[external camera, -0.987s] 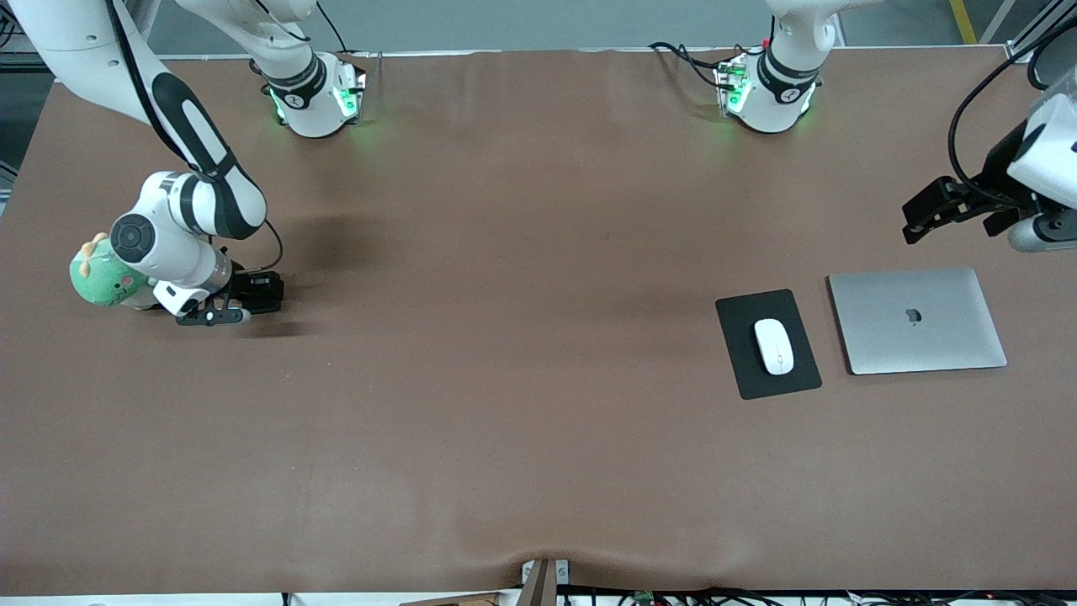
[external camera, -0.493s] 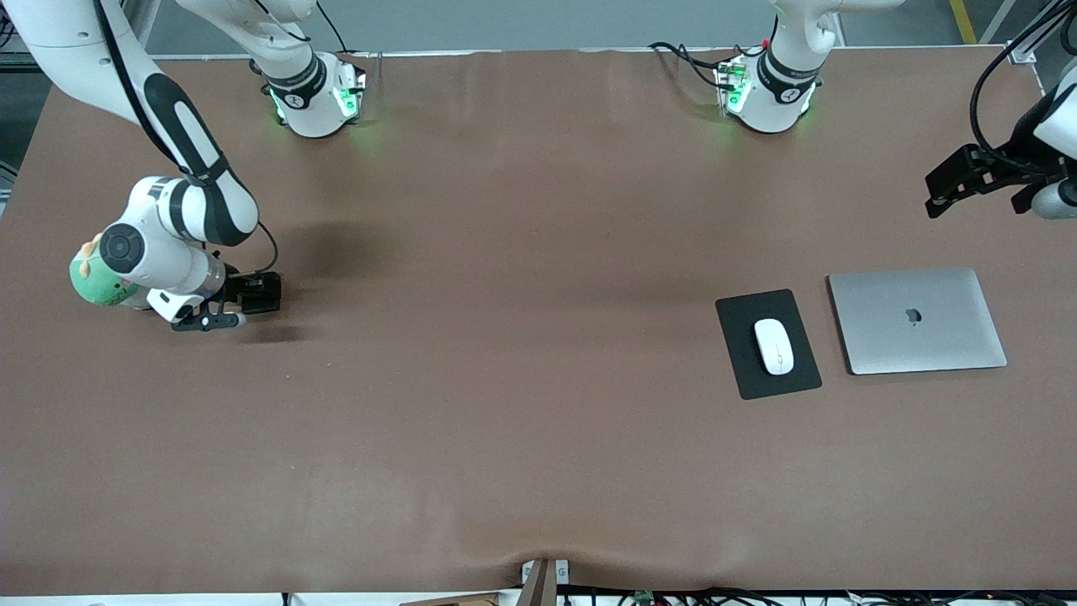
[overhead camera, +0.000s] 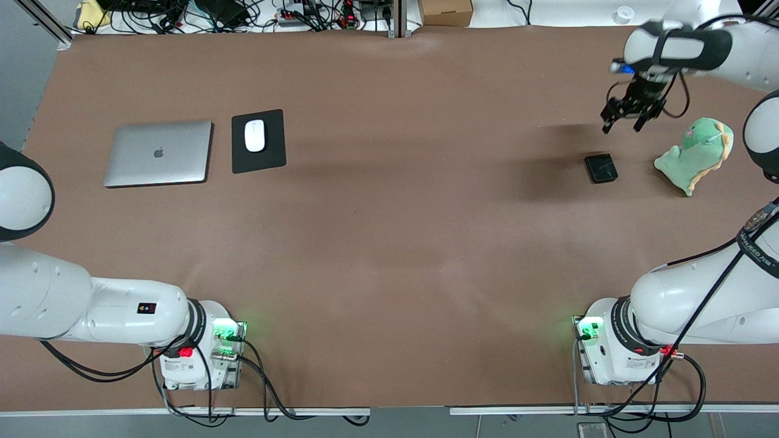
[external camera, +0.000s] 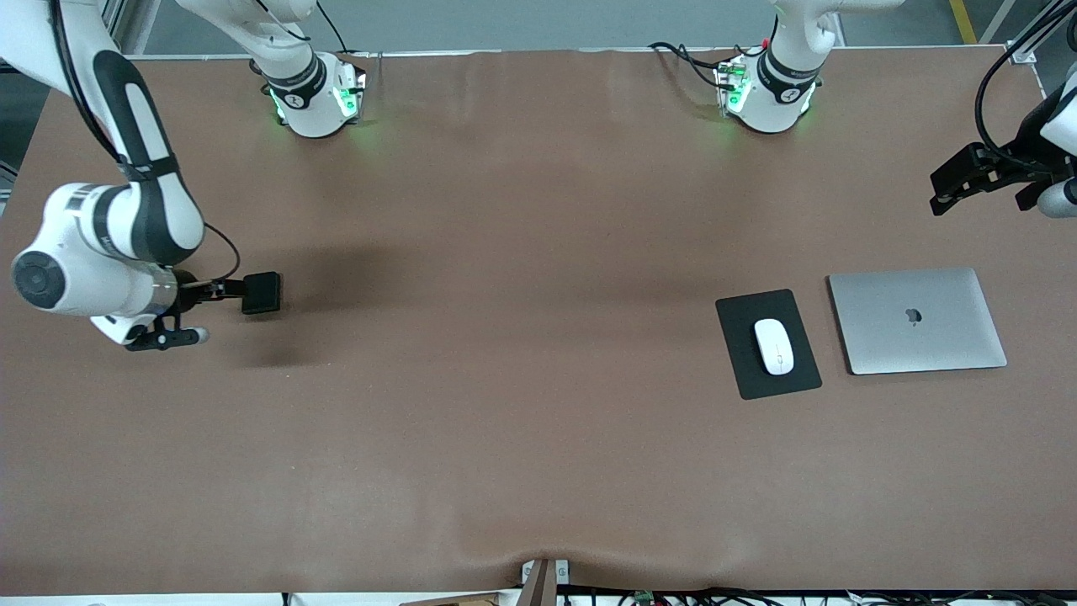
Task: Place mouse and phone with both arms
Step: 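Lower the phone beside the plush toy and open the right gripper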
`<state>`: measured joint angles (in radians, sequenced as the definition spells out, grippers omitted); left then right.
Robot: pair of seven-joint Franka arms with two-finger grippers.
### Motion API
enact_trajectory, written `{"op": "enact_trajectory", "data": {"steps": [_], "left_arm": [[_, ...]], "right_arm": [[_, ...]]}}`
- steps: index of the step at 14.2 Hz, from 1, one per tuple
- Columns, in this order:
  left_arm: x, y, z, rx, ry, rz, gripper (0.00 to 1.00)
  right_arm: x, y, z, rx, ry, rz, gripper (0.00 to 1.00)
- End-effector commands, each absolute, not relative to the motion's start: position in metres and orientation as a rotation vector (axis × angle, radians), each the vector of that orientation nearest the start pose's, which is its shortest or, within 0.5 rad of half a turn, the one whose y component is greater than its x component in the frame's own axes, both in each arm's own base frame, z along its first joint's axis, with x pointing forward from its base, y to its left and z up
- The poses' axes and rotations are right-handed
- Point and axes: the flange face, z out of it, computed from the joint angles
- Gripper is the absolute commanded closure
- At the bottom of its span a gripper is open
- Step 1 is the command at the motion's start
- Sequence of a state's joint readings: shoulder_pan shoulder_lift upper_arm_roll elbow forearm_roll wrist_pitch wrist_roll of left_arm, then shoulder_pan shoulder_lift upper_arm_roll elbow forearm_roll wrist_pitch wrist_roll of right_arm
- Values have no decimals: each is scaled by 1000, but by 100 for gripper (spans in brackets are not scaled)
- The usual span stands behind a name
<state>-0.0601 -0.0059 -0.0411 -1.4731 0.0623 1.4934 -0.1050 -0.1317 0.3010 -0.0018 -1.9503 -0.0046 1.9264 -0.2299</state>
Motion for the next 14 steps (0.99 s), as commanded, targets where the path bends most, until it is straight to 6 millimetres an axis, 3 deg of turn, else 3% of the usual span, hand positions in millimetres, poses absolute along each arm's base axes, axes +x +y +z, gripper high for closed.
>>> {"op": "enact_trajectory", "data": {"steps": [1, 4, 6, 11, 14], "left_arm": [[536, -48, 671, -3105, 8, -46, 0], [536, -49, 671, -3105, 8, -48, 0], [535, -48, 673, -3111, 9, -52, 0], [535, -49, 671, -3113, 10, -47, 0], [530, -53, 671, -3138, 19, -3, 0]], "right_arm": [[587, -82, 347, -3038, -152, 508, 0], [613, -82, 407, -3054, -203, 433, 0], [618, -86, 431, -3062, -184, 410, 0], [610, -85, 500, -3051, -171, 451, 0], [598, -78, 563, -3037, -191, 465, 0]]}}
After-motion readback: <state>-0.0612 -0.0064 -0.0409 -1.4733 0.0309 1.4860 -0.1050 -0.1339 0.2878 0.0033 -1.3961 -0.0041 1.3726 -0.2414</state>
